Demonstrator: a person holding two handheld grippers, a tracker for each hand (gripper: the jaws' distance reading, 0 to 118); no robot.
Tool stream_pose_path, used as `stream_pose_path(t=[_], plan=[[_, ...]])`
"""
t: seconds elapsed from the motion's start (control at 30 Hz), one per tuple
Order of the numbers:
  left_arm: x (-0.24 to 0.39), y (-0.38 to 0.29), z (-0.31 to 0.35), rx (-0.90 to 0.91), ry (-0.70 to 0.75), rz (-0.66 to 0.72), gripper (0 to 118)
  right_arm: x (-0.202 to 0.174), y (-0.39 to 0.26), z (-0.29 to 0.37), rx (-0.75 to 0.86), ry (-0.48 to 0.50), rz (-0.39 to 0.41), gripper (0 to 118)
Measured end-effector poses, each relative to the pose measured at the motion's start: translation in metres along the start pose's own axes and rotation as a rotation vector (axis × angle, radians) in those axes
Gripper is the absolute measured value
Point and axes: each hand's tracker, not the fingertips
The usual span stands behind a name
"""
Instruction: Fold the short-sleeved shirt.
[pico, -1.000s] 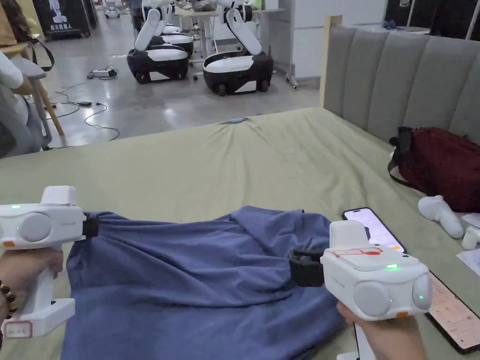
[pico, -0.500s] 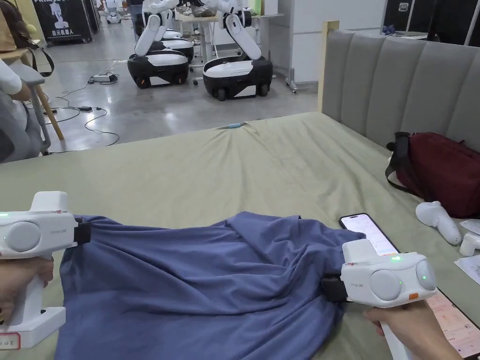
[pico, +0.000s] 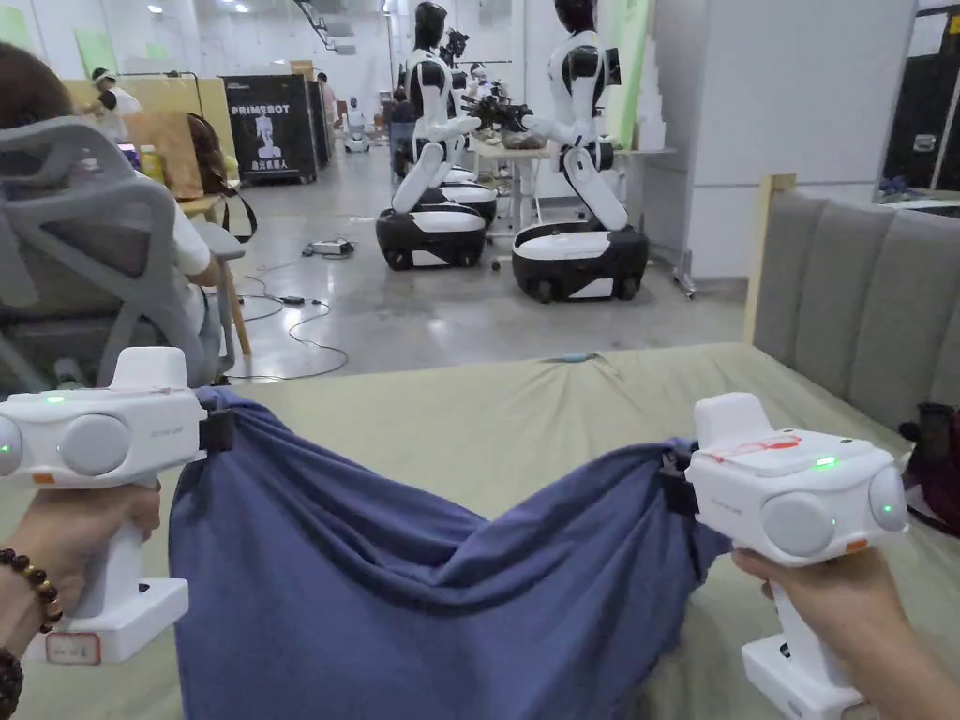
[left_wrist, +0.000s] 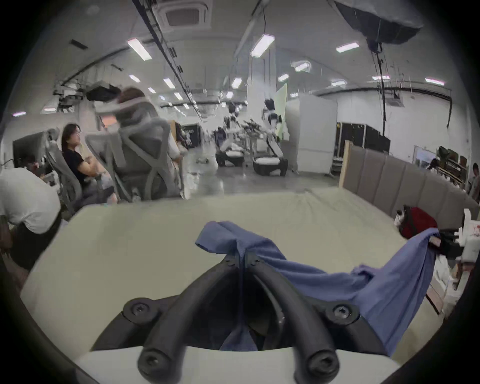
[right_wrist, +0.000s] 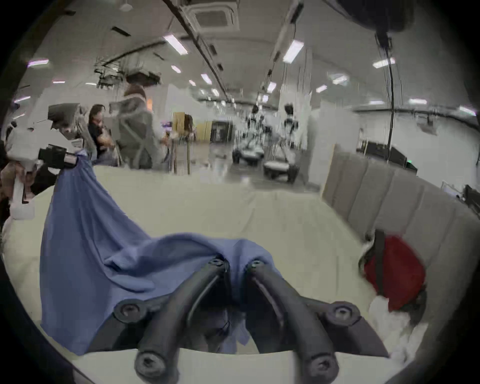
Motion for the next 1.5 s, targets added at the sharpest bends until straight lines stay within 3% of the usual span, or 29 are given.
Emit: stream_pose_path(t=[0.17,0.4,0.5,0.67,0.9,1.3,1.5], plan=[[-0.045,0.062,0.029,0.110,0.096,0.025,0,0.001,0.100,-0.016,0.129,-0.083,0.044,10],[-0.075,0.121,0.044,0.238,0.245,0.036,0,0.009,0.211,-0.050,0.142,-0.075,-0.001,10],[-0.075,0.135,0.045,0.337,0.252,0.100,0,0.011,0.238,-0.059,0.135,-0.051,-0.101,10],[-0.071,0.148,0.041,0.348,0.264,0.052,0,0.001,0.259,-0.057,0.206,-0.086,-0.059,10],[-0.073,0.110,0.015,0.272,0.237,0.077,0,-0.011,0.234,-0.069,0.177,-0.061,-0.008,10],[-0.067,-0.037,-0.051,0.012,0.221,0.113,1,-0.039,0.064,-0.148,-0.107,0.004,-0.011,10],[-0.061,-0.058,0.010,0.038,0.209,0.103,1,-0.032,0.035,-0.082,-0.084,0.029,-0.066,10]])
